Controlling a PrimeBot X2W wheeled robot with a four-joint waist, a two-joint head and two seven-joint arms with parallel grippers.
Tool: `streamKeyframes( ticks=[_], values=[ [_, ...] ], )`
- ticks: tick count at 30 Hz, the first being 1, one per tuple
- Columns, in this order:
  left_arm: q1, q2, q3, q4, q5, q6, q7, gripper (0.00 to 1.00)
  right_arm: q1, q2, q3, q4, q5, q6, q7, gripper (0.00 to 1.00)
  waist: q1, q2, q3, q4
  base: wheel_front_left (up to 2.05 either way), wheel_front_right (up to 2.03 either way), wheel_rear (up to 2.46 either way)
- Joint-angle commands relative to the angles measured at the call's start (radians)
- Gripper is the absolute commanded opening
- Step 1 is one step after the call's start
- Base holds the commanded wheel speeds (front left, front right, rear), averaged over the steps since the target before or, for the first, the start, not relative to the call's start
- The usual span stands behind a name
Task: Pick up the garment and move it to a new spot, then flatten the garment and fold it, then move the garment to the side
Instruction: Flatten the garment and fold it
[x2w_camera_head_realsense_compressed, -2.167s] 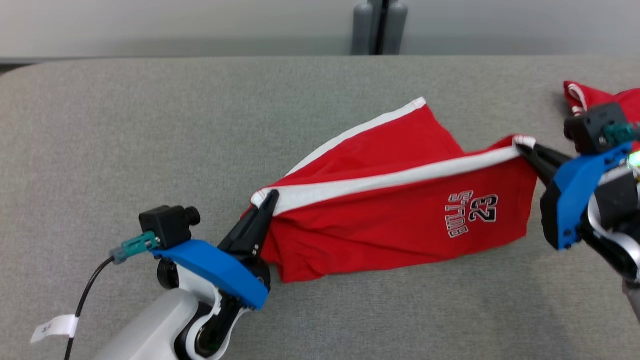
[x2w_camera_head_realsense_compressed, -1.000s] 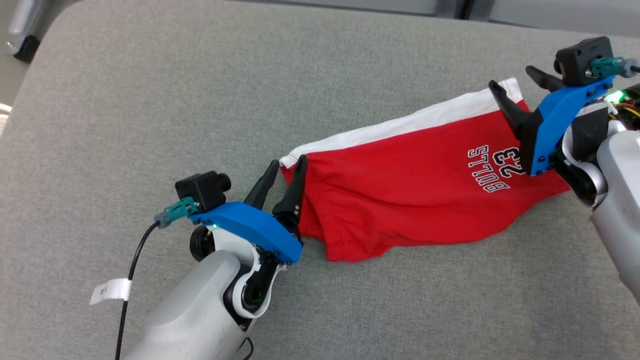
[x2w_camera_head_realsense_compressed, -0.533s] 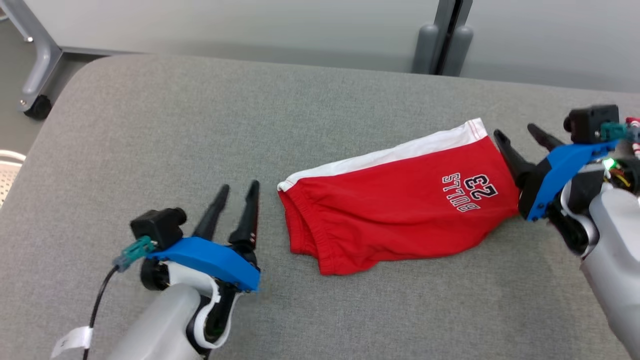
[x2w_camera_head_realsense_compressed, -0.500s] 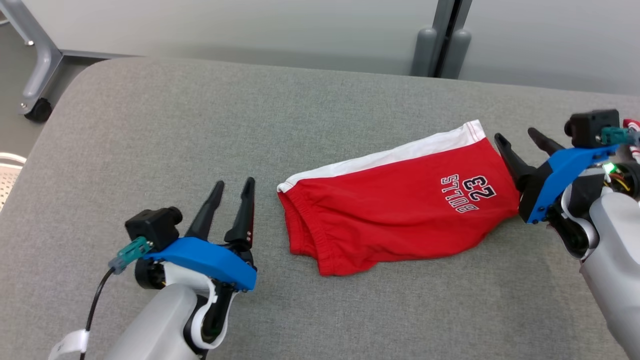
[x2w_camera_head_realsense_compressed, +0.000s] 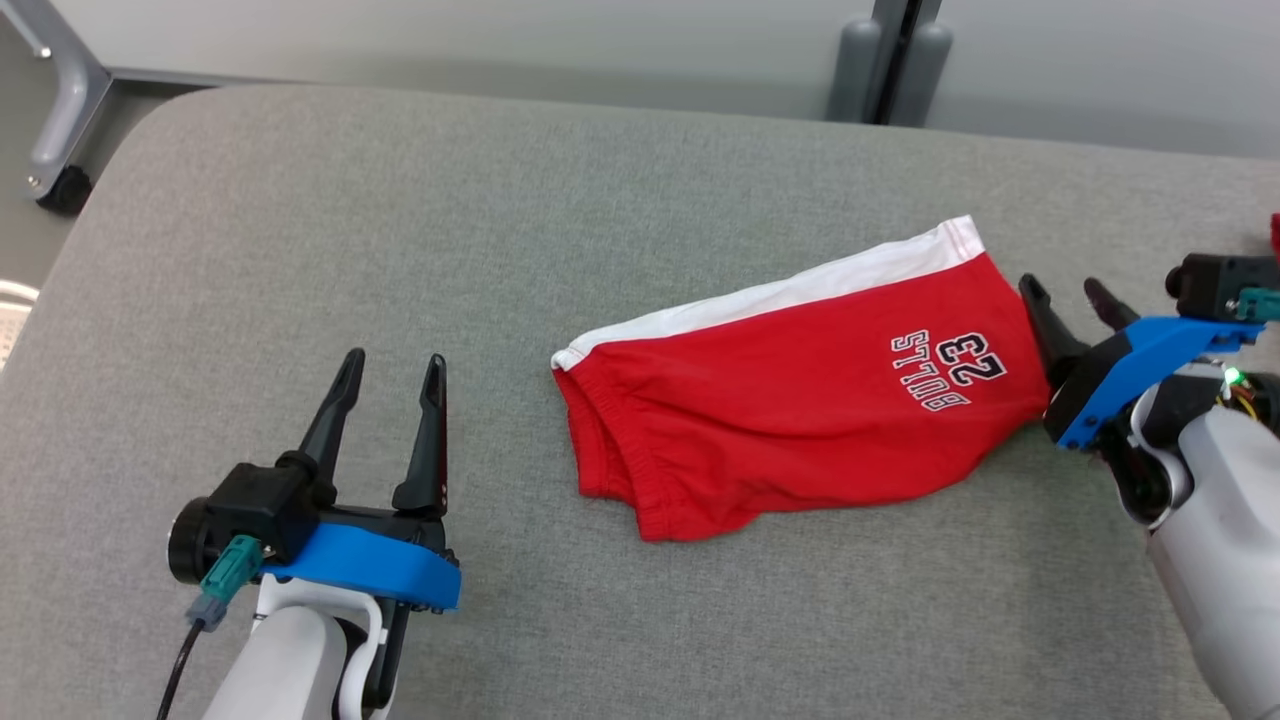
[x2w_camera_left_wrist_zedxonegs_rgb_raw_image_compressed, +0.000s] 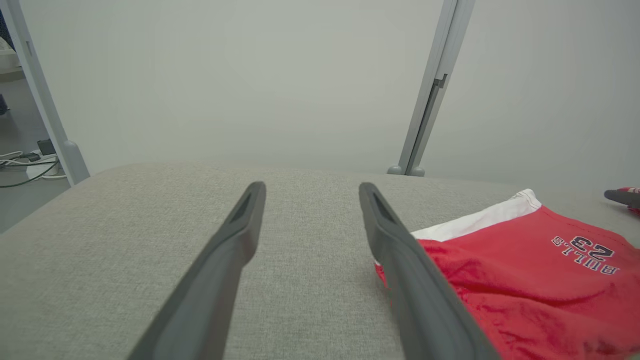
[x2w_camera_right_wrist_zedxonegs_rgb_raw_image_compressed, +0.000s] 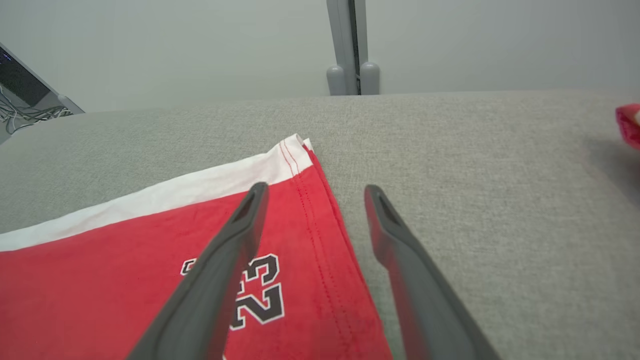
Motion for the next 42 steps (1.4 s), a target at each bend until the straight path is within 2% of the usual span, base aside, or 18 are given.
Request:
streamKeyframes(
  ticks=[1,9,14,18,19,20,26,33,42],
  values=[
    [0.009,-0.009,0.018,-0.004,0.015,-0.008,-0.004,1.0,-0.024,0.003,-0.011,0.019,-0.01,0.0,-0.01,1.0,0.0,0.0002,0.025,0.017,0.0,0.0,0.0],
    [0.007,-0.046,0.084,-0.004,0.078,-0.052,-0.004,1.0,-0.114,0.014,-0.053,0.163,-0.056,0.0,-0.001,1.0,0.0,0.0002,0.097,0.065,0.0,0.0,0.0],
    [0.004,-0.067,0.117,-0.009,0.098,-0.07,-0.004,1.0,-0.134,0.025,-0.035,0.226,-0.102,0.0,-0.003,1.0,0.0,0.0002,0.118,0.081,0.0,0.0,0.0],
    [0.009,-0.082,0.13,-0.002,0.11,-0.081,-0.004,1.0,-0.114,0.05,0.004,0.27,-0.126,0.002,0.049,1.0,0.0,0.0002,0.122,0.083,0.0,0.0,0.0],
    [0.011,-0.086,0.134,-0.001,0.113,-0.084,-0.004,1.0,-0.11,0.057,0.015,0.27,-0.128,0.002,0.058,0.3,0.0,0.0002,0.122,0.082,0.0,0.0,0.0],
    [0.012,-0.088,0.138,0.0,0.116,-0.086,-0.004,1.0,-0.108,0.059,0.022,0.266,-0.128,0.003,0.061,0.0,0.0,0.0002,0.122,0.08,0.0,0.0,0.0],
    [0.014,-0.098,0.15,0.009,0.128,-0.095,-0.004,1.0,-0.101,0.033,0.03,0.228,-0.106,0.0,0.01,0.0,0.0,0.0002,0.104,0.058,0.0,0.0,0.0],
    [0.038,-0.089,0.162,0.021,0.139,-0.101,-0.004,1.0,-0.062,0.011,-0.032,0.215,-0.083,0.0,-0.11,0.0,0.0,0.0002,0.046,0.01,0.0,0.0,0.0],
    [0.088,-0.082,0.178,0.026,0.146,-0.104,-0.004,1.0,-0.015,-0.044,-0.105,0.267,-0.171,0.0,-0.182,0.0,0.0,0.0002,-0.03,-0.042,0.0,0.0,0.0]
  ],
)
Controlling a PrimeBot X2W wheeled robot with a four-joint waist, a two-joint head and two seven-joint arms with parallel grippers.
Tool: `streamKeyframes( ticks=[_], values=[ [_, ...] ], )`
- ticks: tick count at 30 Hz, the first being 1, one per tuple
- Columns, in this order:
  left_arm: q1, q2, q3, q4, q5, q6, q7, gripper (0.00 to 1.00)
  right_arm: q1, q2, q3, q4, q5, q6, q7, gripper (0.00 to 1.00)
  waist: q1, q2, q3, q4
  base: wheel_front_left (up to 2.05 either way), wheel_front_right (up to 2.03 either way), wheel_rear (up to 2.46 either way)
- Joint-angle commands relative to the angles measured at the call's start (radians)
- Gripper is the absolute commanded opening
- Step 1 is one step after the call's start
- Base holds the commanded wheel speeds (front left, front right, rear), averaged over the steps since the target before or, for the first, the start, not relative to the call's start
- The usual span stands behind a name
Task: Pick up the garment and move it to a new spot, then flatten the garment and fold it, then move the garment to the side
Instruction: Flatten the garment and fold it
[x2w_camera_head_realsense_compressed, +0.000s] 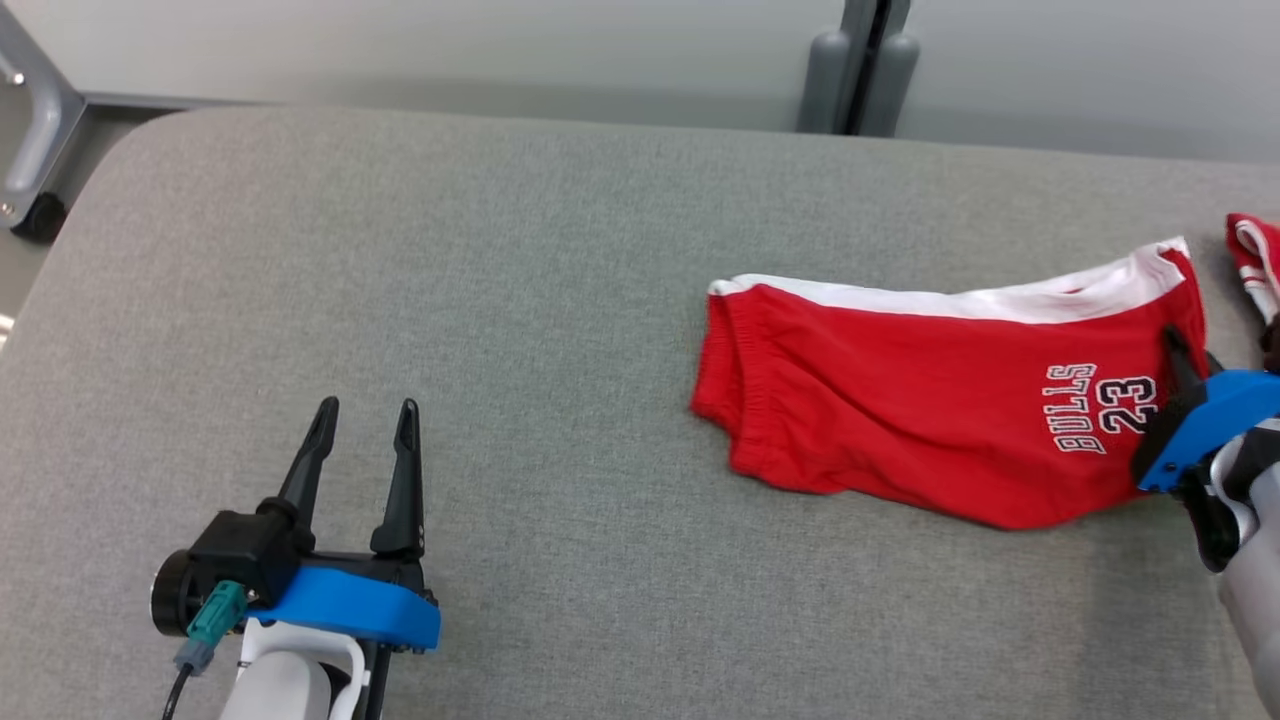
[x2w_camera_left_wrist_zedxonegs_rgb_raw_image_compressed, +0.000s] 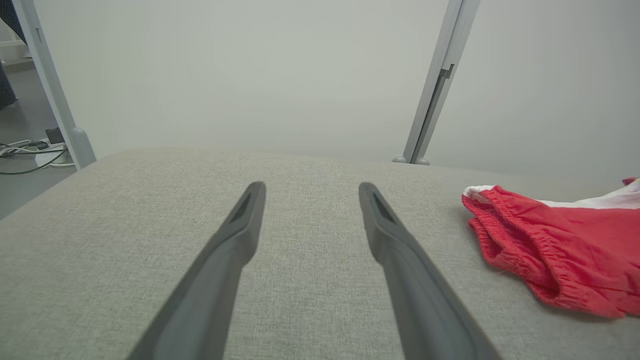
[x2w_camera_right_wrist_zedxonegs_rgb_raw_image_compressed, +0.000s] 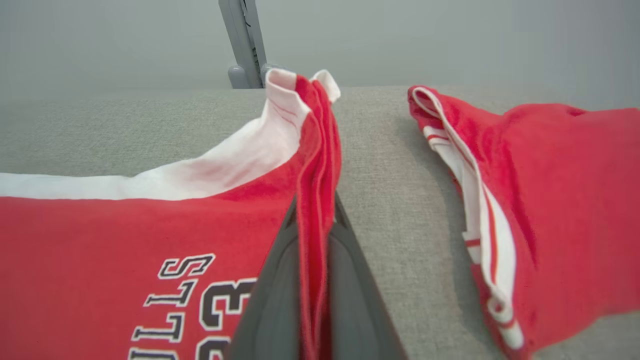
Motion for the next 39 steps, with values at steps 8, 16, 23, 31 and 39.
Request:
streamKeyframes(
  ticks=[8,16,23,31,39],
  values=[
    [0.026,-0.004,-0.02,0.02,0.0,-0.008,-0.004,1.0,-0.022,0.026,-0.041,0.025,-0.082,0.0,-0.002,0.0,0.0001,0.0,-0.06,-0.017,0.0,0.0,0.0],
    [0.028,0.0,-0.041,0.034,-0.013,-0.008,-0.004,1.0,-0.114,0.195,-0.052,0.023,-0.136,0.0,0.085,0.0,0.0001,0.0,-0.096,-0.001,0.0,0.0,0.0],
    [0.029,0.006,-0.065,0.034,-0.03,-0.008,-0.004,1.0,-0.127,0.303,-0.02,0.025,-0.174,0.0,0.134,0.0,0.0001,0.0,-0.096,0.03,0.0,0.0,0.0],
    [-0.014,-0.005,-0.107,0.039,-0.041,-0.008,-0.004,1.0,-0.097,0.313,0.115,-0.04,-0.056,0.0,0.224,0.0,0.0001,0.0,-0.056,0.082,0.0,0.0,0.0],
    [-0.037,-0.011,-0.12,0.041,-0.049,-0.008,-0.004,1.0,-0.069,0.312,0.227,-0.1,0.093,0.0,0.267,1.0,0.0001,0.0,-0.036,0.101,0.0,0.0,0.0]
  ],
)
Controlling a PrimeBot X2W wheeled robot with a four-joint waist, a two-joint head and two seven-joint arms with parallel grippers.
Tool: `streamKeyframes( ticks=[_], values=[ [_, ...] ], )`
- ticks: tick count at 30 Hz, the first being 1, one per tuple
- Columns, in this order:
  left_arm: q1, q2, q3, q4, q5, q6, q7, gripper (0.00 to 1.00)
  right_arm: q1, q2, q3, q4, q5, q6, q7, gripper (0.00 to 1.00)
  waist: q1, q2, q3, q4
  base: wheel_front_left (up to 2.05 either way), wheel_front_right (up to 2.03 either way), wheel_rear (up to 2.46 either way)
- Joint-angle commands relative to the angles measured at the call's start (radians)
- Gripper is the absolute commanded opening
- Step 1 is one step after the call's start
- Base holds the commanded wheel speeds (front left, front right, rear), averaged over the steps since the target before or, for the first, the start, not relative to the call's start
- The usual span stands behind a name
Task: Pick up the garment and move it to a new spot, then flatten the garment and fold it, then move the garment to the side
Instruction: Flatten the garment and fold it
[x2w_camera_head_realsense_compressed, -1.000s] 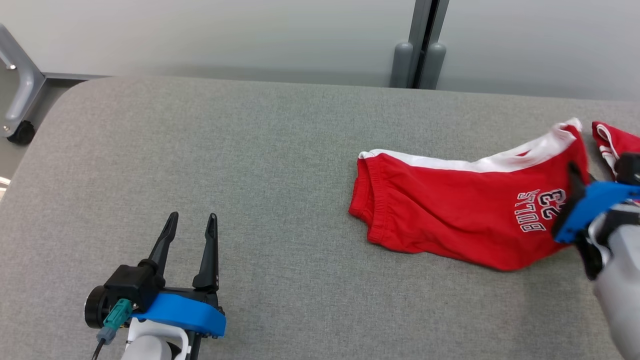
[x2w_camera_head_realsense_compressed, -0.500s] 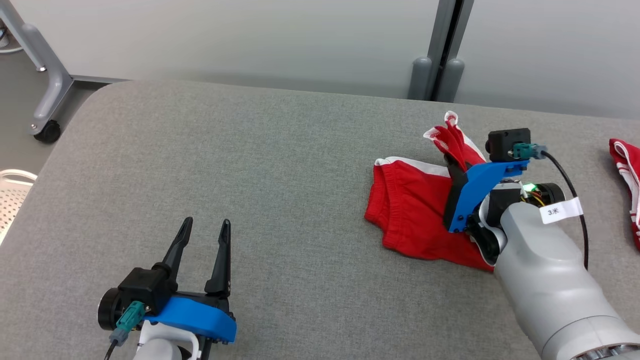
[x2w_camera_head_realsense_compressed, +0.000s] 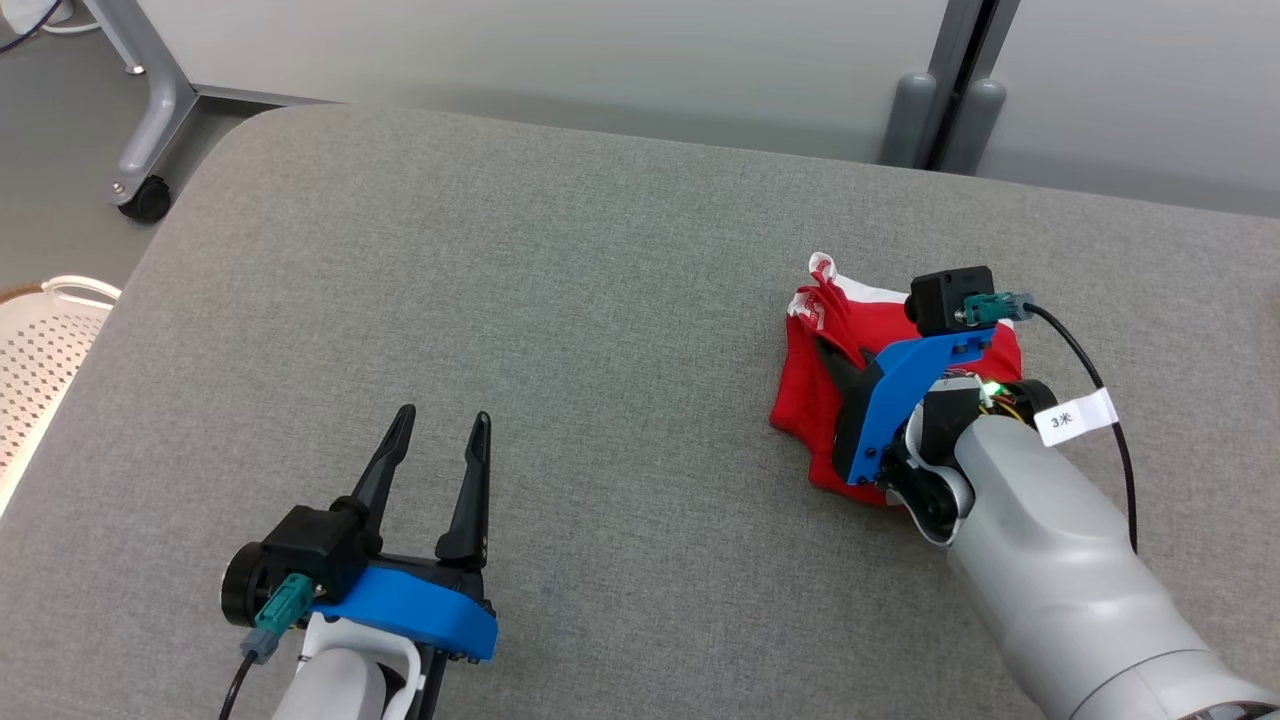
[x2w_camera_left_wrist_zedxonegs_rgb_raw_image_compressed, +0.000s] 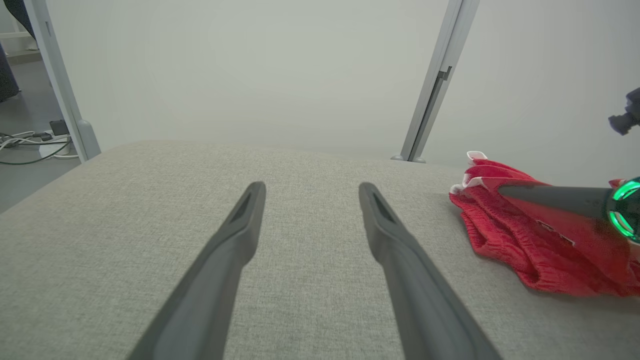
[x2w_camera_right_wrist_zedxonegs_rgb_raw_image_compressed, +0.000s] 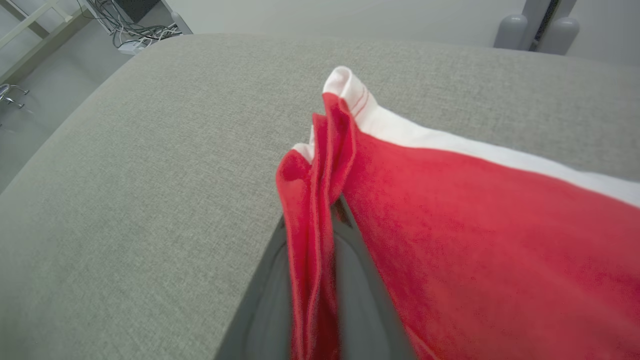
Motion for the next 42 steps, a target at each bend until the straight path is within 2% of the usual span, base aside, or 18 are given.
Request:
streamKeyframes(
  ticks=[1,4,8,11,15,21,24,28,32,37,42],
  values=[
    [-0.018,-0.002,-0.002,0.002,-0.007,-0.006,-0.004,1.0,0.013,-0.002,0.011,-0.021,0.038,0.0,-0.001,1.0,-0.0001,-0.0002,0.002,0.002,0.0,0.0,0.0],
    [-0.015,0.002,0.007,0.002,-0.006,-0.006,-0.004,1.0,0.026,-0.002,0.046,-0.081,0.136,0.0,-0.002,1.0,-0.0001,-0.0002,0.001,-0.005,0.0,0.0,0.0],
    [0.0,0.007,0.029,0.0,-0.002,-0.006,-0.004,1.0,0.034,-0.002,0.085,-0.221,0.309,0.0,-0.023,1.0,-0.0001,-0.0002,-0.012,-0.031,0.0,0.0,0.0],
    [0.011,0.009,0.04,-0.005,0.003,-0.006,-0.004,1.0,0.016,-0.004,0.08,-0.288,0.333,0.0,-0.074,1.0,-0.0001,-0.0002,-0.028,-0.057,0.0,0.0,0.0],
    [0.029,0.012,0.051,-0.011,0.011,-0.004,-0.004,1.0,0.027,-0.079,0.027,-0.315,0.253,0.0,-0.143,1.0,-0.0001,-0.0002,-0.058,-0.09,0.0,0.0,0.0],
    [0.051,0.013,0.057,-0.013,0.011,-0.004,-0.004,1.0,0.124,-0.195,-0.093,-0.286,0.074,0.0,-0.192,1.0,-0.0001,-0.0002,-0.095,-0.129,0.0,0.0,0.0],
    [0.056,0.012,0.055,-0.016,0.01,-0.004,-0.004,1.0,0.197,-0.214,-0.155,-0.265,-0.009,0.0,-0.199,1.0,-0.0001,-0.0002,-0.102,-0.138,0.0,0.0,0.0],
    [0.062,0.016,0.053,-0.015,0.007,-0.004,-0.004,1.0,0.289,-0.2,-0.245,-0.26,-0.112,0.0,-0.229,1.0,-0.0001,-0.0002,-0.11,-0.142,0.0,0.0,0.0],
    [0.074,0.025,0.061,-0.014,0.005,-0.004,-0.004,1.0,0.383,-0.16,-0.349,-0.32,-0.213,0.0,-0.282,1.0,-0.0001,-0.0002,-0.125,-0.152,0.0,0.0,0.0],
    [0.107,0.03,0.085,-0.001,0.004,-0.003,-0.004,1.0,0.528,-0.07,-0.465,-0.496,-0.32,0.0,-0.306,1.0,-0.0001,-0.0002,-0.152,-0.173,0.0,0.0,0.0],
    [0.141,0.031,0.111,0.007,0.004,0.003,-0.004,1.0,0.677,-0.018,-0.489,-0.698,-0.351,0.0,-0.309,1.0,-0.0001,-0.0002,-0.177,-0.199,0.0,0.0,0.0]
  ],
)
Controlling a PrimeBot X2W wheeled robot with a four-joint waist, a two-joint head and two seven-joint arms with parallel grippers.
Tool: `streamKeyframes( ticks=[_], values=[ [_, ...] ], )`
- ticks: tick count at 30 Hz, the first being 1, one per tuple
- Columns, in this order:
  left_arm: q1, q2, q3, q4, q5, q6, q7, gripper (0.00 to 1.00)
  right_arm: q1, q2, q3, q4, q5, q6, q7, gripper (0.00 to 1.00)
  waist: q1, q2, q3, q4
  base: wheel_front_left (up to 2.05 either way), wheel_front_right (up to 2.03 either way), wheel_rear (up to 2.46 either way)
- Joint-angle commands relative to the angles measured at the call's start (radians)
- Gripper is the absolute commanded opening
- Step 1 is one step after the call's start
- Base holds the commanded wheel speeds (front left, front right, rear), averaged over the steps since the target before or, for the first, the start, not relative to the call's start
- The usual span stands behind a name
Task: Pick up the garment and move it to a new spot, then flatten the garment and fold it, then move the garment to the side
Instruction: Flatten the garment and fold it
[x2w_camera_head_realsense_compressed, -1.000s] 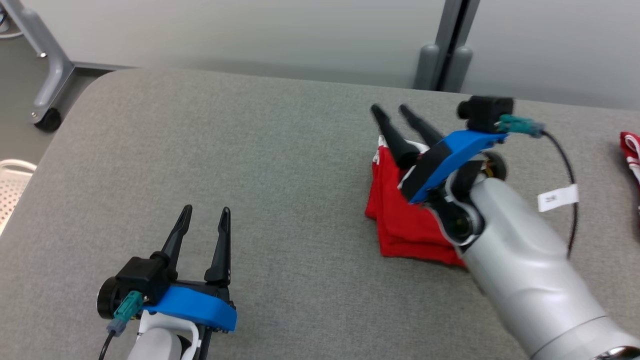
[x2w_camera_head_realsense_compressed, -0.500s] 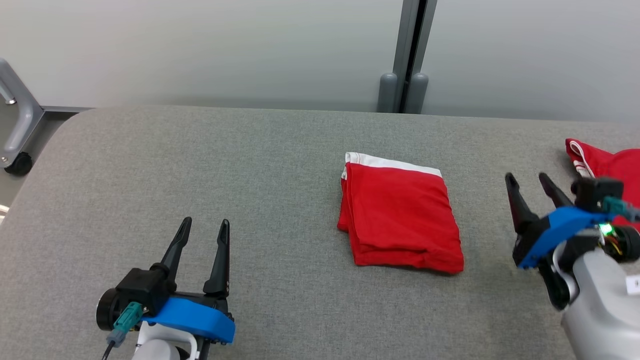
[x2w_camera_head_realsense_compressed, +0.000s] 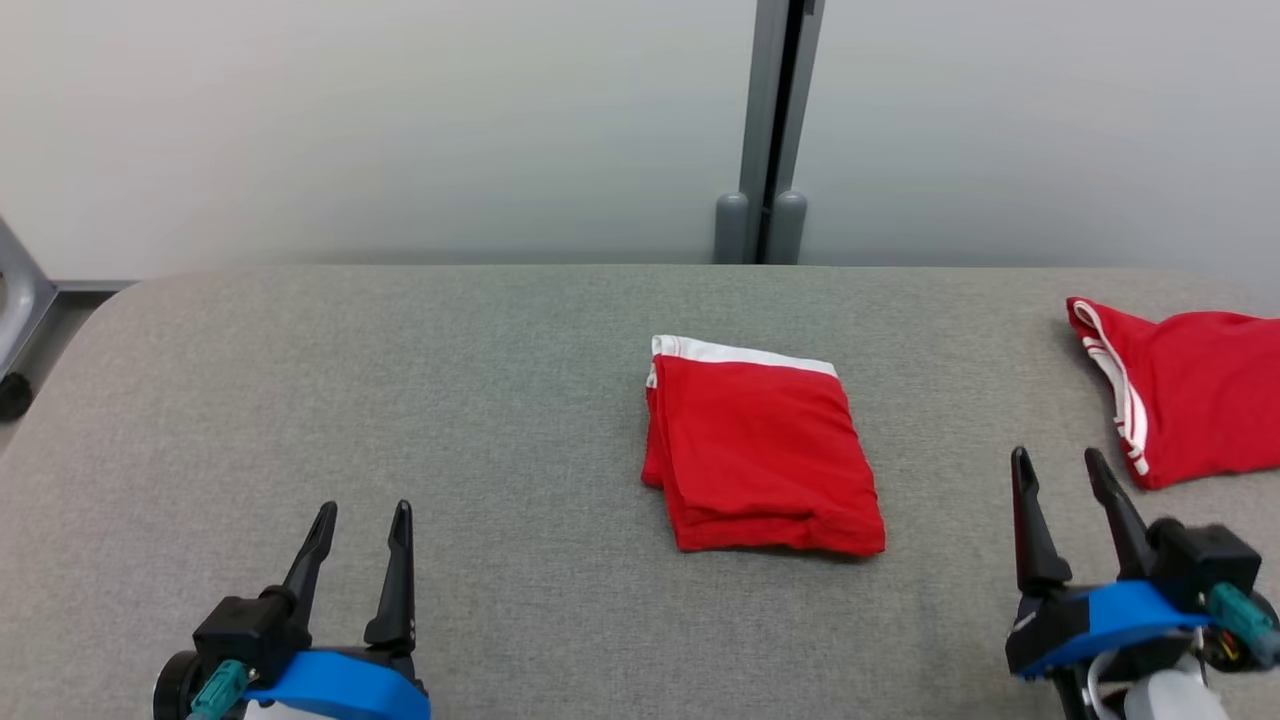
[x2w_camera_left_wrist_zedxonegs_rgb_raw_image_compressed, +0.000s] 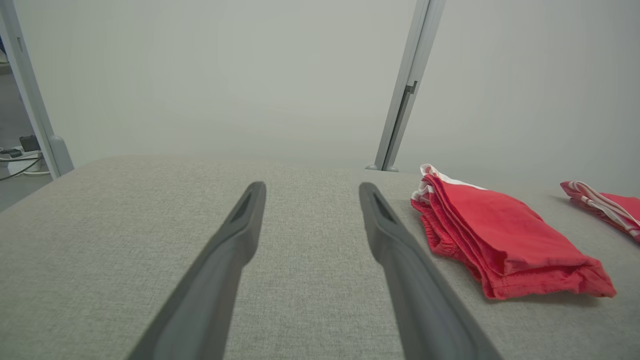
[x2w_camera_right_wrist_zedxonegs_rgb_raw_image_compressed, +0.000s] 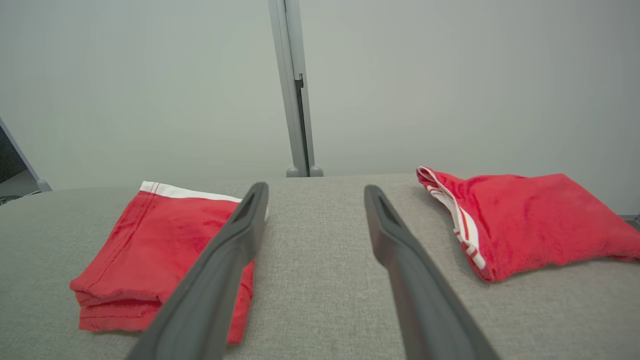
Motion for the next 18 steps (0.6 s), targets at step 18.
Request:
streamKeyframes(
  ticks=[18],
  values=[
    [0.059,-0.013,0.087,0.056,-0.005,0.028,-0.004,1.0,0.183,0.023,0.05,-0.2,0.068,0.0,0.067,1.0,0.0001,0.0001,-0.058,-0.053,0.0,0.0,0.0]
  ],
)
